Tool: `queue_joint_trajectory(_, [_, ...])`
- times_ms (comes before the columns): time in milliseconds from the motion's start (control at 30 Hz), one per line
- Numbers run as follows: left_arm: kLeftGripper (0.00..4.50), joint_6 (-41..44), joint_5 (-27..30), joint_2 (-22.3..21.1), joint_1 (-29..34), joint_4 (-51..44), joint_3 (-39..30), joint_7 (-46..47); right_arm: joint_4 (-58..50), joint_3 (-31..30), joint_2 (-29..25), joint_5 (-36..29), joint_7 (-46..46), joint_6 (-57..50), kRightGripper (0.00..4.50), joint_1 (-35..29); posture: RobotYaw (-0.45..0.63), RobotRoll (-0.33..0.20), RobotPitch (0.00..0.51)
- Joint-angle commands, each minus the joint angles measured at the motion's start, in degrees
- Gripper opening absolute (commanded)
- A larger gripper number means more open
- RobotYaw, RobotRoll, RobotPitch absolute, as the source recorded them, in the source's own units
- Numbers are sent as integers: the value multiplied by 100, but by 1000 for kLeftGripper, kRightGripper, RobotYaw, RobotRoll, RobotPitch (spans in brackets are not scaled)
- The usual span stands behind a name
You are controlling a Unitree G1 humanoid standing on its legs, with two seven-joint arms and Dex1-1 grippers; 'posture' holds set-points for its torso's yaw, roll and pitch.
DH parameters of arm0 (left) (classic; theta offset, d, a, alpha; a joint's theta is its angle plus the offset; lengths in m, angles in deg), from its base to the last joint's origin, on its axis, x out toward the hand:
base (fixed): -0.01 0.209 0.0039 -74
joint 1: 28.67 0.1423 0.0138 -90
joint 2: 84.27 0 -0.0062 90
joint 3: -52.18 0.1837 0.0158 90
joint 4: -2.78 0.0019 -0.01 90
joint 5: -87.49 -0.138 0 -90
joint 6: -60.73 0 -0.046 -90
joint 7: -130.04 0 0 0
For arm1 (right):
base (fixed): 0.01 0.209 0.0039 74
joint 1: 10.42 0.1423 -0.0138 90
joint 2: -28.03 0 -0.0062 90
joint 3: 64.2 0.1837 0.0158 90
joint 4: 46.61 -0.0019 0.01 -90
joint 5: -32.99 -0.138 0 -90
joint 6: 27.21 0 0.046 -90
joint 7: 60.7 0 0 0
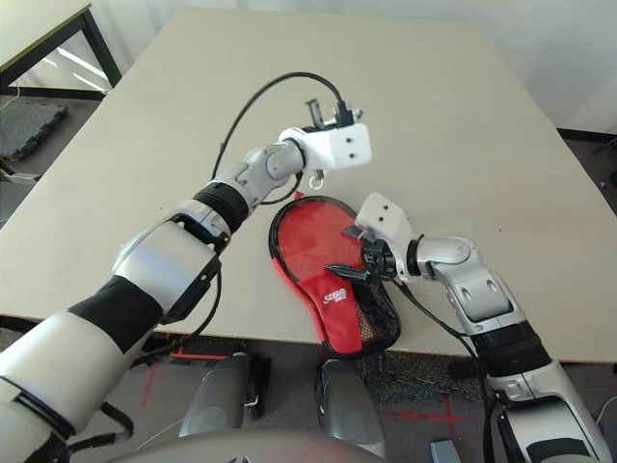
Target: Store the ping-pong paddle in its case and zip it.
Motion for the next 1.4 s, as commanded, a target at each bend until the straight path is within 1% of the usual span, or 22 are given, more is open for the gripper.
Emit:
queue_joint_trajectory(33, [12, -194, 335, 107, 130, -39, -217, -832, 521, -581, -143, 282, 12, -679, 4500, -596, -132, 0, 157])
queue_joint_trajectory(100, [12, -151, 484, 117, 172, -66, -355, -1082, 541, -601, -148, 284, 23, -665, 4500, -582, -114, 0, 155])
queue_joint_trajectory(233, [12, -109, 593, 154, 258, -97, -481, -1328, 663, -682, -122, 308, 67, -606, 4500, -464, -96, 0, 155])
queue_joint_trajectory(433, [12, 103, 820, 389, 416, -124, -669, -1582, 864, -738, -25, 348, 118, -557, 4500, -214, -85, 0, 150])
queue_joint_trajectory(467, [592, 170, 917, 452, 450, -129, -739, -1722, 878, -738, -20, 351, 123, -547, 4500, -207, -85, 0, 149])
queue_joint_trajectory(500, [866, 217, 982, 490, 471, -135, -790, -1819, 887, -740, -17, 352, 125, -540, 4500, -203, -86, 0, 149])
queue_joint_trajectory(567, [1608, 360, 1237, 596, 431, -176, -1004, -1885, 897, -741, -11, 347, 122, -533, 4500, -203, -85, 0, 148])
queue_joint_trajectory(800, [4382, 617, 2019, 758, 153, -360, -1594, -2222, 980, -772, 25, 364, 122, -484, 4500, -180, -73, 0, 146])
queue_joint_trajectory(833, [4451, 658, 2170, 783, 73, -410, -1699, -2270, 996, -778, 29, 367, 126, -473, 4500, -172, -73, 0, 146])
queue_joint_trajectory(933, [4451, 740, 2515, 777, -157, -553, -1931, -2410, 1067, -803, 54, 382, 137, -437, 4500, -123, -57, 0, 143])
queue_joint_trajectory(1000, [4451, 823, 2758, 640, -321, -722, -2068, -2674, 1123, -832, 79, 392, 161, -408, 4500, -75, -45, 0, 141])
queue_joint_trajectory(1067, [4451, 992, 2870, 439, -333, -851, -2083, -3027, 1167, -869, 96, 407, 190, -375, 4500, -29, -27, 0, 137])
queue_joint_trajectory(1200, [4451, 1466, 2564, -246, 40, -1211, -1561, -4089, 1266, -900, 131, 430, 214, -334, 4500, 62, -10, 0, 133])
queue_joint_trajectory(1267, [4451, 1571, 2489, -485, 229, -1429, -1379, -4351, 1314, -899, 137, 443, 238, -312, 4500, 96, -7, 0, 133])
queue_joint_trajectory(1333, [4451, 1731, 2432, -916, 560, -1697, -1274, -4487, 1378, -903, 131, 459, 283, -266, 4500, 134, 4, 0, 132])
queue_joint_trajectory(1400, [4451, 1922, 2444, -1238, 839, -1976, -1230, -4559, 1430, -914, 127, 463, 314, -237, 4500, 173, 11, 0, 130])
